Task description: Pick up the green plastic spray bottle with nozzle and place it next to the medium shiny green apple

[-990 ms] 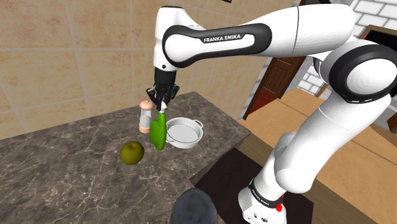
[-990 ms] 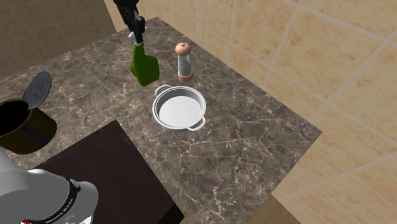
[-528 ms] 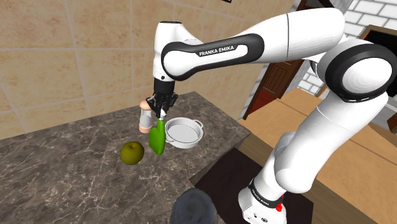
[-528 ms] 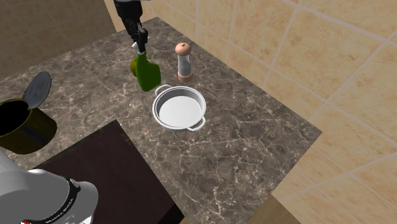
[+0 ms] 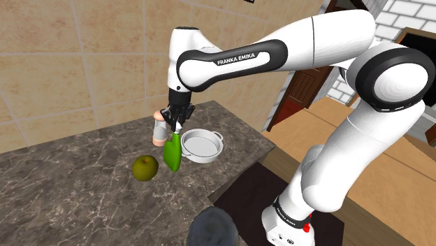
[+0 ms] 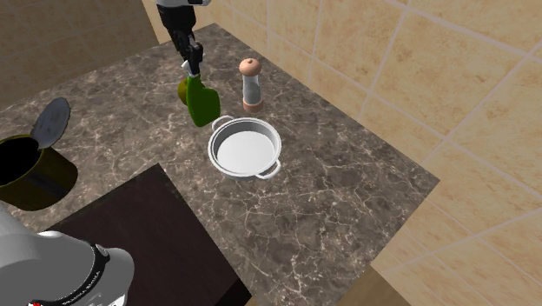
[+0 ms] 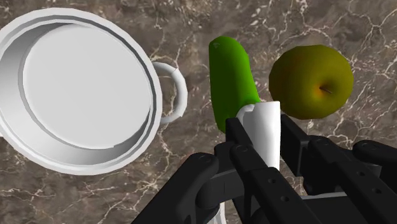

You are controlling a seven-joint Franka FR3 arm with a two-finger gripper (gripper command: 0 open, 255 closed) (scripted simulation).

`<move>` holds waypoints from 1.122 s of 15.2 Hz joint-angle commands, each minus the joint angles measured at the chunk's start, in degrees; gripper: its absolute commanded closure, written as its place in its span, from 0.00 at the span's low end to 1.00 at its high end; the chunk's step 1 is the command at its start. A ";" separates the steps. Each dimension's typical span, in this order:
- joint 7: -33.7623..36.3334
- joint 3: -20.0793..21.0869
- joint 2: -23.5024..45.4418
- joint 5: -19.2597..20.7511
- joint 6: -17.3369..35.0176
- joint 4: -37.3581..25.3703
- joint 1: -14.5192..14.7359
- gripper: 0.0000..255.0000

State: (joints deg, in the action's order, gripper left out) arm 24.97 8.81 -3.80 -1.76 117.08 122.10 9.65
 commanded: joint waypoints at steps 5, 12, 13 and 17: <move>0.00 0.00 -0.01 0.00 0.00 -0.01 0.00 0.00; -0.15 -0.17 -1.76 -0.17 -7.22 -5.49 -0.10 0.00; -0.16 -0.17 -1.77 -0.17 -7.22 -5.48 -0.10 0.00; -0.15 -0.17 -1.76 -0.17 -7.22 -5.49 -0.10 0.00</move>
State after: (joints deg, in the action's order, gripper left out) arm 24.82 8.64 -5.55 -1.93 109.90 116.63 9.55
